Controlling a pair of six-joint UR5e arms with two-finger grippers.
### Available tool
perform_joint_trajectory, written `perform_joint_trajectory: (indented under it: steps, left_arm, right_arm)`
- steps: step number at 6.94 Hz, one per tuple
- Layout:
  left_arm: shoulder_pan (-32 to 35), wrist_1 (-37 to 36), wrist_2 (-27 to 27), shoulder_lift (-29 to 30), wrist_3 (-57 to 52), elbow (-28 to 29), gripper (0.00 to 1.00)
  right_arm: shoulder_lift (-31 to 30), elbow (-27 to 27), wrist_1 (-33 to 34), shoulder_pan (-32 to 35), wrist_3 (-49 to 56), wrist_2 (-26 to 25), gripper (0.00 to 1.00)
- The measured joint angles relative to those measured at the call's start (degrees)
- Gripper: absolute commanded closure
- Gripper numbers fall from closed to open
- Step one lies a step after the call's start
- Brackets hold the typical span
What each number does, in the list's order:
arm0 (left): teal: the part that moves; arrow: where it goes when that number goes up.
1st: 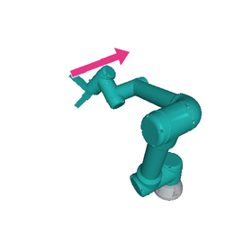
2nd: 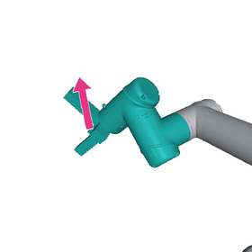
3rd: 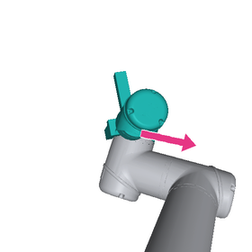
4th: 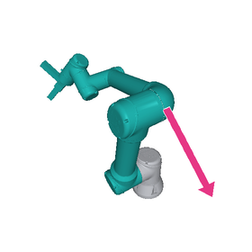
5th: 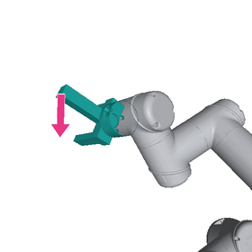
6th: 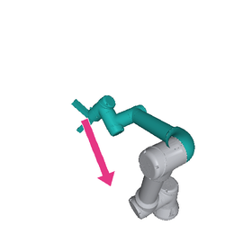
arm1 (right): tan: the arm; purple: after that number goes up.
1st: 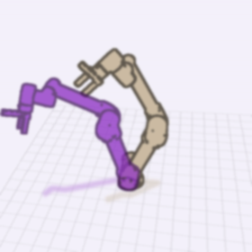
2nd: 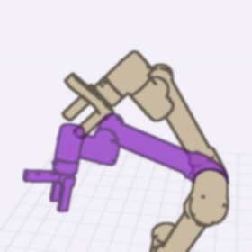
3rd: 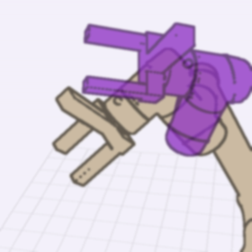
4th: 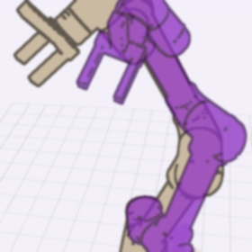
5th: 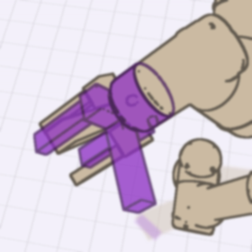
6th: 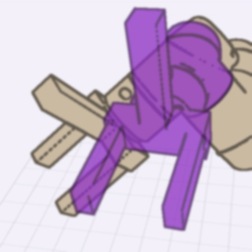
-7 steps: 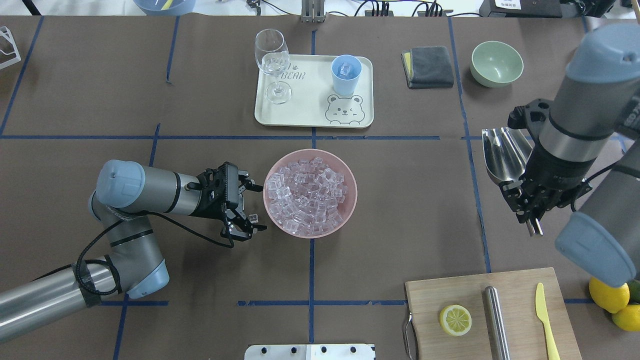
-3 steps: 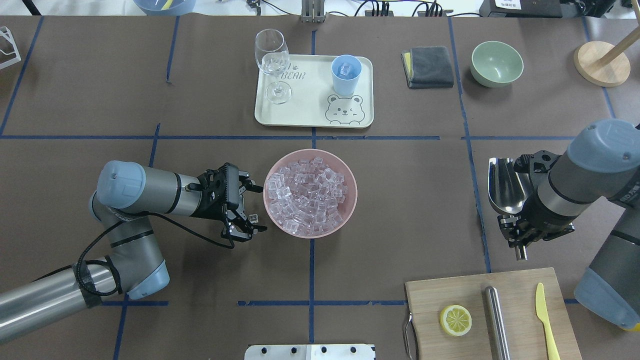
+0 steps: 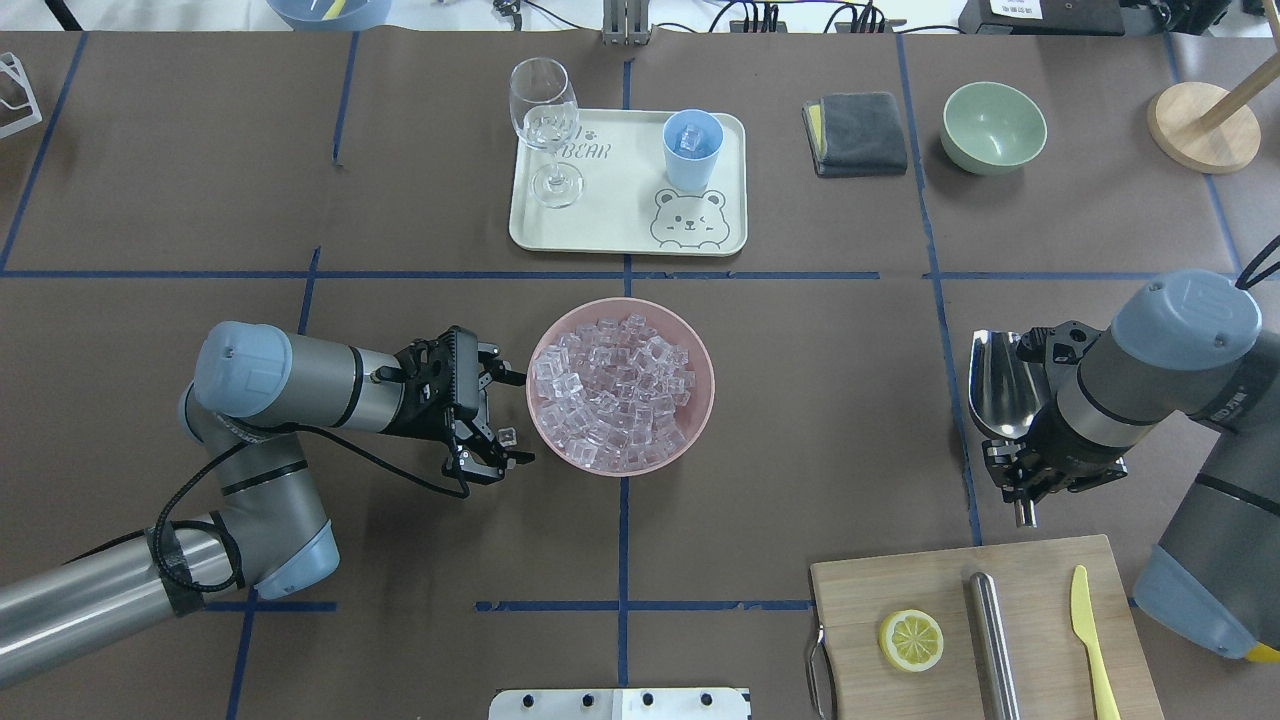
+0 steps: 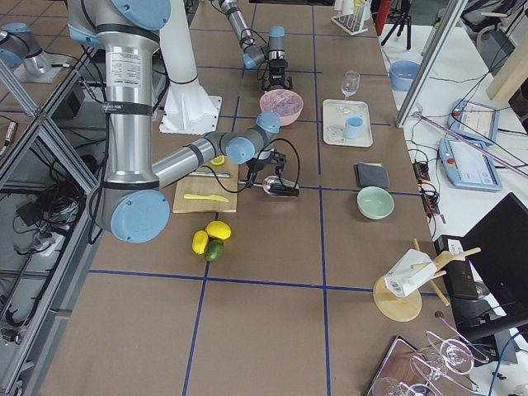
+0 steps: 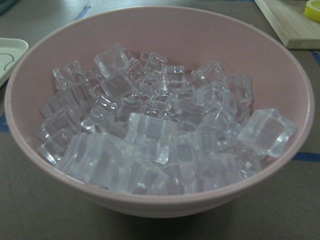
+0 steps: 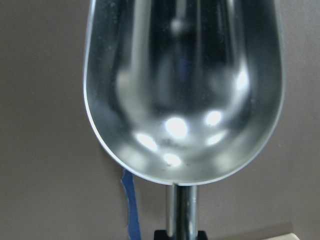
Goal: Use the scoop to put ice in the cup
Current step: 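Lower the scoop onto the table with the right gripper and release it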
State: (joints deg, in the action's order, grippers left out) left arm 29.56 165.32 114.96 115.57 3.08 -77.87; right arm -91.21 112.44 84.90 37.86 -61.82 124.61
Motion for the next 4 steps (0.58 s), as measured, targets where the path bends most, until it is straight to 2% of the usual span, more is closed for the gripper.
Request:
perform_joint_trajectory:
  steps: [1,4]
  left_arm:
    - [0.0,0.0,0.0,0.0,0.0,0.0,0.00]
    - [0.0,0.0,0.0,0.0,0.0,0.0,0.00]
  right_arm:
    - [0.2,-0.1,-0.1,-0.2,0.0,-0.2,0.00]
    - [0.5,-0.2,-0.2,-0.3,0.0,-0.6,0.00]
